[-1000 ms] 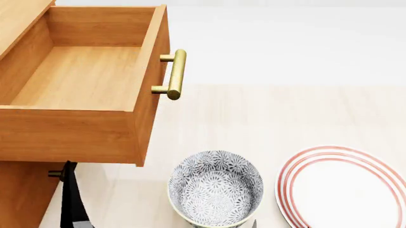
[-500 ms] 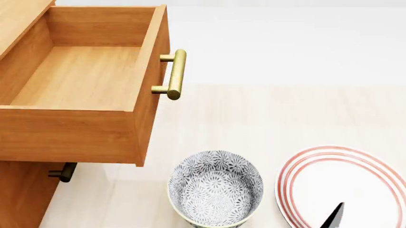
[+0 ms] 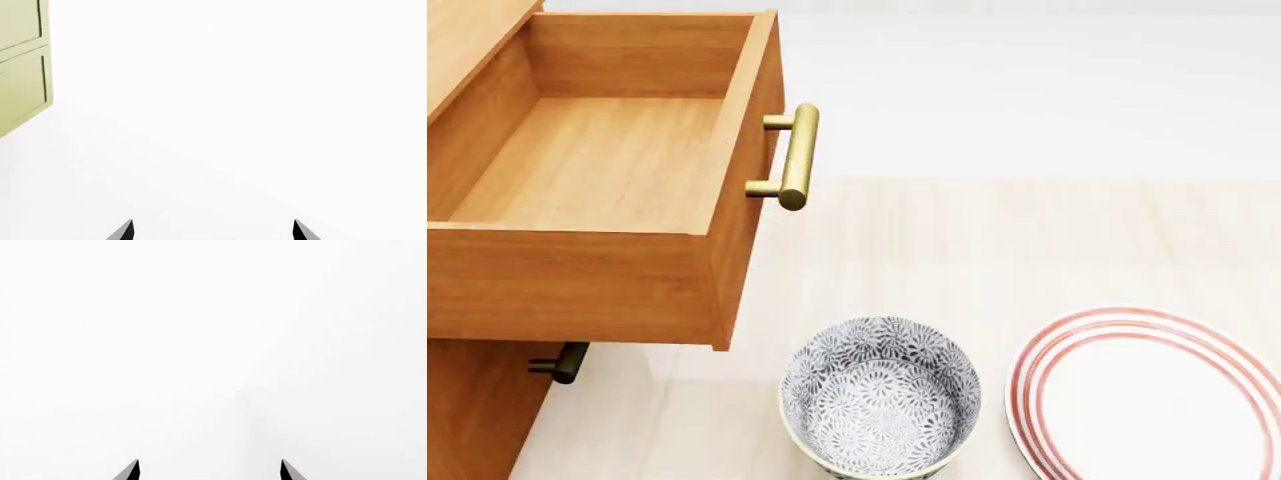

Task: Open the top drawer of the cabinet.

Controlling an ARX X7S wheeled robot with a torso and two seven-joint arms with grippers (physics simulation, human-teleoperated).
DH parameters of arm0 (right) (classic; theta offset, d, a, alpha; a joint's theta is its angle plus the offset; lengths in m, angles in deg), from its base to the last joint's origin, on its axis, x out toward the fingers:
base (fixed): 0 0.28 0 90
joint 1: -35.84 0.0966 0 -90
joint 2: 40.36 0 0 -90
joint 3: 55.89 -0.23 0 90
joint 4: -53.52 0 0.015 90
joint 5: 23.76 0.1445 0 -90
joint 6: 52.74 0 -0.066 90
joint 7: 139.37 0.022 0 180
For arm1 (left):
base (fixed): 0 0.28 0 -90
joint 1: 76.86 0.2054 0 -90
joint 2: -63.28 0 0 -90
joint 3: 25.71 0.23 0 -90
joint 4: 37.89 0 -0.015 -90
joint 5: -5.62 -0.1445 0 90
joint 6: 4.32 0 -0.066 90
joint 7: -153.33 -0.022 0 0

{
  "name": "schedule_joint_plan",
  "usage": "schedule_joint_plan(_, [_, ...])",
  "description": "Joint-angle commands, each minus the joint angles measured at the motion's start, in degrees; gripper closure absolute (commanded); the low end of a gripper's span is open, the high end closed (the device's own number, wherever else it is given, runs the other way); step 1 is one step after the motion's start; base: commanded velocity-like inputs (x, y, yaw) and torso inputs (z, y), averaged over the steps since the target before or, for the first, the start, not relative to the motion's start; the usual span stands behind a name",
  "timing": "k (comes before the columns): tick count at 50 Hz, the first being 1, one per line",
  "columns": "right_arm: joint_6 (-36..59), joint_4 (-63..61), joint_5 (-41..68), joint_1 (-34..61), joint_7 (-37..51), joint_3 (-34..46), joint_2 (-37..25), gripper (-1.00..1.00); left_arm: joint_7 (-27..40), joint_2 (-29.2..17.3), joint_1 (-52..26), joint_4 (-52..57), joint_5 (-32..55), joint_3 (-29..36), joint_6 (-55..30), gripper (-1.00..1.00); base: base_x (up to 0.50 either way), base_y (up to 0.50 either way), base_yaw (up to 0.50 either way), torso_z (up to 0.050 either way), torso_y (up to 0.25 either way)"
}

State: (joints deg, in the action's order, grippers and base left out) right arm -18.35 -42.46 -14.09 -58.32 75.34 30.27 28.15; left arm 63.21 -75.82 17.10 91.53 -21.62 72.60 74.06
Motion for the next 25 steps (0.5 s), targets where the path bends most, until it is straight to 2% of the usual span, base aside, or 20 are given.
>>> schedule_joint_plan(1, [-2.72,-5.73,-4.11,1.69,0.58,-11.73,-0.40,-1.00,-2.10,2.47,4.20,1.84,-4.10,-14.72,0.24,-1.00,0.00,0.00,0.00,0.000,0.000])
schedule_joint_plan(8, [-1.33,-11.19,-6.14,2.61,1.20,-17.02,-1.44,-1.00,-2.36,3.32,5.12,1.43,-1.80,-20.10,1.74,-1.00,0.00,0.00,0.00,0.000,0.000])
schedule_joint_plan(11, [-0.91,-11.01,-5.00,2.69,1.49,-17.04,-1.61,-1.00,-2.56,3.61,5.48,1.75,-4.06,-20.01,2.51,-1.00,0.00,0.00,0.00,0.000,0.000])
schedule_joint_plan(18, [0.67,-13.52,-5.78,3.09,2.14,-20.87,-2.10,-1.00,-2.89,2.86,7.54,2.38,-4.75,-24.41,5.43,-1.00,0.00,0.00,0.00,0.000,0.000])
schedule_joint_plan(23, [0.05,-13.66,-5.03,3.84,2.67,-23.33,-2.89,-1.00,-3.42,3.48,8.19,3.52,1.53,-31.13,7.38,-1.00,0.00,0.00,0.00,0.000,0.000])
schedule_joint_plan(25, [-0.33,-13.56,-4.92,4.18,2.71,-23.80,-3.14,-1.00,-4.74,3.41,8.83,4.32,4.68,-35.77,7.50,-1.00,0.00,0.00,0.00,0.000,0.000])
